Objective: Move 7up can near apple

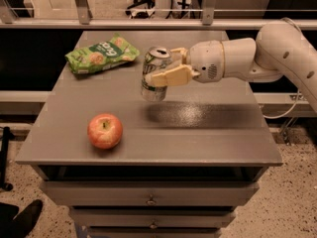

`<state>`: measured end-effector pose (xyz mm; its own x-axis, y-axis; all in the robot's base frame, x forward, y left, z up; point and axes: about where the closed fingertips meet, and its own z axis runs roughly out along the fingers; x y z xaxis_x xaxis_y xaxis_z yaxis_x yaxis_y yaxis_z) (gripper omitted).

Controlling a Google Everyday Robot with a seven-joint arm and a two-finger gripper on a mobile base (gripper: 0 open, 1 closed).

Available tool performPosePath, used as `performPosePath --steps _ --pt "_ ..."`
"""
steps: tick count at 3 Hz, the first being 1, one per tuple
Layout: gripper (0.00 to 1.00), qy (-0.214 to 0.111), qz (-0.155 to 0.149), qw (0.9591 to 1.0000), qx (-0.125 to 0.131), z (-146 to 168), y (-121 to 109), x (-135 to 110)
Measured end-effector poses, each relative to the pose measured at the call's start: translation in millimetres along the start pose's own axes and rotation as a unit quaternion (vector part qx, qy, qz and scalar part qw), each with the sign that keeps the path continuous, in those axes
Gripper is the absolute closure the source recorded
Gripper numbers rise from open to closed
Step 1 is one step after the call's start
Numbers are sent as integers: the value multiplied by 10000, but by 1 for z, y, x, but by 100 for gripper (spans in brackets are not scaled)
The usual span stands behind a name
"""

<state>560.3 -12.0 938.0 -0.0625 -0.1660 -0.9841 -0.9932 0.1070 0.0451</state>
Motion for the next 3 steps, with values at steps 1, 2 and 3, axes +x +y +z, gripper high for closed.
performPosePath --steps 1,2,3 --pt "100 150 -93 9995 -244 16 22 5" --pt "100 320 -134 9986 -395 31 36 13" --pt "100 402 -115 9975 -577 44 49 19"
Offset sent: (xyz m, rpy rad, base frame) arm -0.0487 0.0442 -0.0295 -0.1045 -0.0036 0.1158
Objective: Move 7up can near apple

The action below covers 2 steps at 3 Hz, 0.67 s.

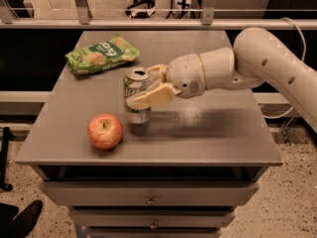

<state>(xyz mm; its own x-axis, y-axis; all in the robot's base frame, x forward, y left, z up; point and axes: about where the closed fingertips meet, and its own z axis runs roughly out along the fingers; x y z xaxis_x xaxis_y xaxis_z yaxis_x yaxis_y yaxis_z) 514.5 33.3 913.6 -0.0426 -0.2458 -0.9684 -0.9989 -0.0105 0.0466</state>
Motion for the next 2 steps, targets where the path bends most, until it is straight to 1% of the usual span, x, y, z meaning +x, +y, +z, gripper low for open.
performPosePath --steps 1,2 --pt "79 -74 -24 9997 -212 16 15 0" --pt "48 -205 -134 9993 -282 24 25 1"
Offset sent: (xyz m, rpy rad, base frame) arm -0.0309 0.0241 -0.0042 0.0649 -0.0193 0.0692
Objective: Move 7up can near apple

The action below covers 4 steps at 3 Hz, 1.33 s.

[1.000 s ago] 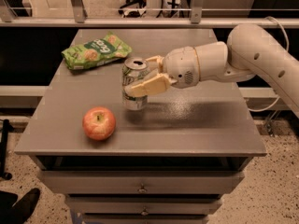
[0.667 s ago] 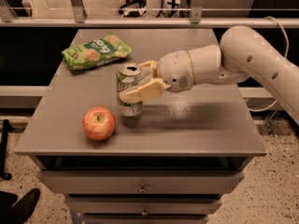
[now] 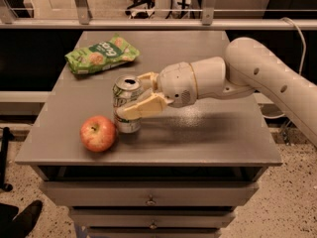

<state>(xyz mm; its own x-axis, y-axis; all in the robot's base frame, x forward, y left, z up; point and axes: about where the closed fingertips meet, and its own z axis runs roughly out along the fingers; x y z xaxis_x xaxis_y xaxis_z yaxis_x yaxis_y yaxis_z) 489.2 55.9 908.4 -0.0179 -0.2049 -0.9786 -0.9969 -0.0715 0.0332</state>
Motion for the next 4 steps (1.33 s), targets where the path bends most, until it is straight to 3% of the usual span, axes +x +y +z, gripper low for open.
performPosePath --steps 2,4 --pt "2 -47 -52 10000 53 4 4 9" --pt "0 188 -30 9992 347 -16 -6 27"
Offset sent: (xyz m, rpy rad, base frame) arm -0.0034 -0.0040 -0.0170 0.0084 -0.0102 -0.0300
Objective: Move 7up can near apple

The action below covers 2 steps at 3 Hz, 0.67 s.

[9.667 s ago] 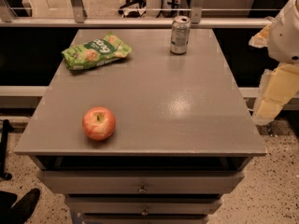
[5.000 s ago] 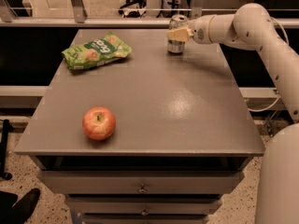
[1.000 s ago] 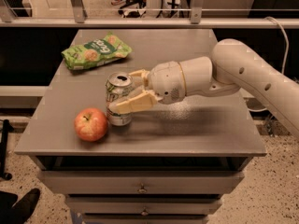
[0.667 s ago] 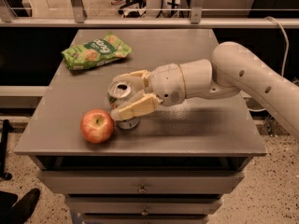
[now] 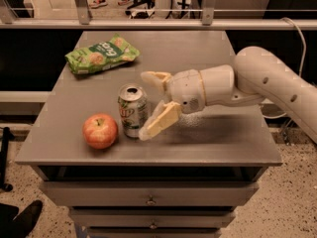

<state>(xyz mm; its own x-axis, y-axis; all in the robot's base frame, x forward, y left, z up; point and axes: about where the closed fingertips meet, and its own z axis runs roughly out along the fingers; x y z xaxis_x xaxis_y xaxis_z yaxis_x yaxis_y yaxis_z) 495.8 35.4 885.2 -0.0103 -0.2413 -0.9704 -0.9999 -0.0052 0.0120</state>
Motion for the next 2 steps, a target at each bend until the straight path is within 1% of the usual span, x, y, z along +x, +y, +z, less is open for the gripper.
performPosePath --steps 1,2 --pt "0 559 -195 9960 676 -75 -37 19" --pt "0 1004 -463 9822 1520 -165 -81 18"
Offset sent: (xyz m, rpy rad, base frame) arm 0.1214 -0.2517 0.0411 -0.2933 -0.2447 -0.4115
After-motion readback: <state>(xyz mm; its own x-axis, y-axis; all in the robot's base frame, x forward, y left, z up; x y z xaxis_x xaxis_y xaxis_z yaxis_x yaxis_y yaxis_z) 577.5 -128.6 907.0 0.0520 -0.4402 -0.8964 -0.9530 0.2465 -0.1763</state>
